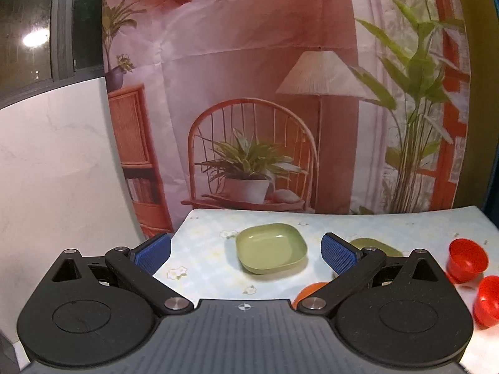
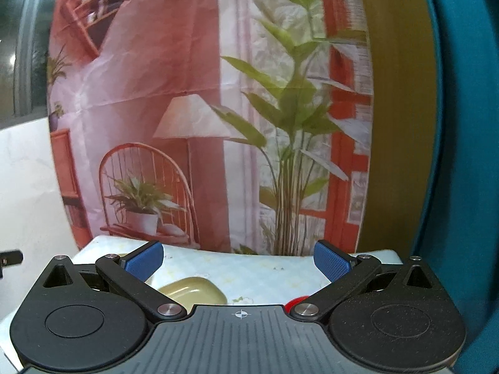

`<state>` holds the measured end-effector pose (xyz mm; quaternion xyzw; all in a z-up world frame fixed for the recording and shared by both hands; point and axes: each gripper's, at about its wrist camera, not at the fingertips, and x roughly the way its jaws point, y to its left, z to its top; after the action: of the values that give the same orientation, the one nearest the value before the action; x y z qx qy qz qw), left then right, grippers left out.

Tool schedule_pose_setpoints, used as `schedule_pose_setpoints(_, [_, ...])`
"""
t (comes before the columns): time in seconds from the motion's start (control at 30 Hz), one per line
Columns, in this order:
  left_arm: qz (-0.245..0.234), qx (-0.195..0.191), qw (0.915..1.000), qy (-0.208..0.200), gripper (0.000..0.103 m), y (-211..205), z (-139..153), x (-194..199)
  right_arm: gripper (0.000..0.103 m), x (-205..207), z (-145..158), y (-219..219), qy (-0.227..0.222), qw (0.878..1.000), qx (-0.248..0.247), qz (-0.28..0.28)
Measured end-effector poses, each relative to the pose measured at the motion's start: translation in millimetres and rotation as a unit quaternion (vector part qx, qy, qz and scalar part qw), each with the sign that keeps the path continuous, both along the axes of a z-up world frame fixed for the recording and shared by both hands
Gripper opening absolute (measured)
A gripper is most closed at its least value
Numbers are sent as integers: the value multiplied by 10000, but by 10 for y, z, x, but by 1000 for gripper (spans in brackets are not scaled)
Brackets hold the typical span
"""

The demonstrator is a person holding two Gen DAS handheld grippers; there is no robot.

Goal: Organize plates and bowls
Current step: 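Move the left tool toward the orange plate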

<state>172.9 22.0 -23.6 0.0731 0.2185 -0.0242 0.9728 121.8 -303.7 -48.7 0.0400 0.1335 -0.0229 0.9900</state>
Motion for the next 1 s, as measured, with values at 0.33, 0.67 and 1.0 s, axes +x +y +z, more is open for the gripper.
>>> schedule_pose_setpoints(0.33, [90, -95, 9997, 219, 102, -24, -6, 301, 103, 300, -76, 97, 126, 9989, -211, 401])
schedule_pose_setpoints(0.67, [-138, -185, 9997, 84, 102, -13, 223, 627, 100, 717, 79, 192, 51, 9979, -350, 550])
schedule_pose_setpoints(1.0, [-123, 13, 9998, 127, 103, -178, 207, 1017, 87, 1166, 98, 232, 65, 9979, -175, 628])
